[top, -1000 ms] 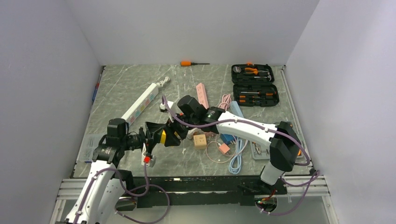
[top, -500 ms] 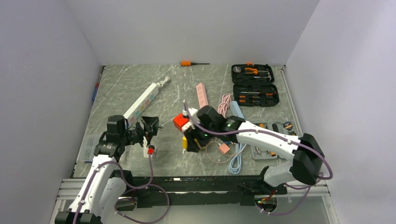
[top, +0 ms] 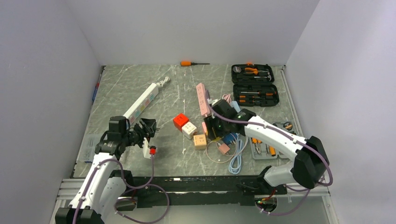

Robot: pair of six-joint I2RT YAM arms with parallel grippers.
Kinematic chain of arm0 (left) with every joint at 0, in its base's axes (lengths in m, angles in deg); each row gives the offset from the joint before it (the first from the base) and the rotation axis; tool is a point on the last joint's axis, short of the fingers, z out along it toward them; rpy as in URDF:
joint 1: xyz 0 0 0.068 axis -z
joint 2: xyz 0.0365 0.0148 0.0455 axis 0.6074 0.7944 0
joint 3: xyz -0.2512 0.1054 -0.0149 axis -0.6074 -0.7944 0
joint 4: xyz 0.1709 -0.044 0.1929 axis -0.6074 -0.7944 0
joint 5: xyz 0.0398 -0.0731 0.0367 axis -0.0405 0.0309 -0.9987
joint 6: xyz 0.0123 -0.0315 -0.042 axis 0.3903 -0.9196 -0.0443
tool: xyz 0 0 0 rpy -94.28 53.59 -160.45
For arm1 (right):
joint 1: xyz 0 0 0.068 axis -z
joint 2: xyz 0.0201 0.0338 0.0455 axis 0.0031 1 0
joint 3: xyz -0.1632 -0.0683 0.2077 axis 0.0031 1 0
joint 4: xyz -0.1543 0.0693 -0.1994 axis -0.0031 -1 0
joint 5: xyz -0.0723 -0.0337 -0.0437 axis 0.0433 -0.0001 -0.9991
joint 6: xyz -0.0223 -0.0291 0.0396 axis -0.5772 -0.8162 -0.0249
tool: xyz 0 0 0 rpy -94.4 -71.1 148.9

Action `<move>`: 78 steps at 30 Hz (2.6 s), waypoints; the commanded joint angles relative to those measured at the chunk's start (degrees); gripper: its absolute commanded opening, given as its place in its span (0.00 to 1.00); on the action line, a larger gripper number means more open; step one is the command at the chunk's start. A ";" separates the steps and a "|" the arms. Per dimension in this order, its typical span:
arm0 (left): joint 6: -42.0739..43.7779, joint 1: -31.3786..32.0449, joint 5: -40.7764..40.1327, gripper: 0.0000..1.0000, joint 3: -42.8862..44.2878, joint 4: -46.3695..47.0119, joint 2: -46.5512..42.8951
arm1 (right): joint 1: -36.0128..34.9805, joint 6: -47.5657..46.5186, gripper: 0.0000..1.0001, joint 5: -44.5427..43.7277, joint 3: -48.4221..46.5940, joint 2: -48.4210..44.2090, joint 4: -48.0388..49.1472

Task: Pull the plug off the socket
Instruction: Place the plug at the center of the board, then place the plug at the corner of the board.

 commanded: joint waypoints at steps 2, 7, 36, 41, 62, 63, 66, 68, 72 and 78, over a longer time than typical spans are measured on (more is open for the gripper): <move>4.54 0.28 2.73 0.00 5.91 -9.33 1.64 | 4.97 6.50 0.00 -13.59 -5.20 3.04 4.05; 10.41 3.49 5.15 0.00 6.10 -15.65 3.11 | 8.34 5.91 0.01 -17.45 -7.77 8.22 7.61; -45.08 40.74 -31.09 0.01 22.35 -16.73 26.19 | 11.77 8.89 1.00 -21.28 -2.17 -0.29 10.17; -56.66 41.40 -32.90 0.00 33.15 -22.93 31.84 | 11.71 10.07 1.00 -19.64 -1.91 -2.89 9.99; -69.48 59.38 -39.29 0.01 36.28 -17.42 53.13 | 11.92 12.10 1.00 -19.70 -1.10 -10.10 6.90; -69.39 59.34 -38.93 0.03 36.50 -15.96 54.04 | 11.90 12.39 1.00 -19.55 -0.92 -10.59 6.51; -68.47 59.04 -37.00 0.09 37.56 -12.63 55.51 | 11.90 12.86 1.00 -19.22 -0.36 -12.26 5.06; -67.71 58.97 -35.27 0.11 38.26 -10.71 55.97 | 11.94 13.12 1.00 -19.43 0.13 -13.46 4.10; -67.96 58.81 -31.77 0.12 40.61 -7.80 58.46 | 11.92 13.68 1.00 -19.99 1.17 -15.29 3.10; -70.77 58.90 -29.14 0.25 44.14 -7.13 61.83 | 11.89 13.64 1.00 -20.64 1.83 -16.14 2.86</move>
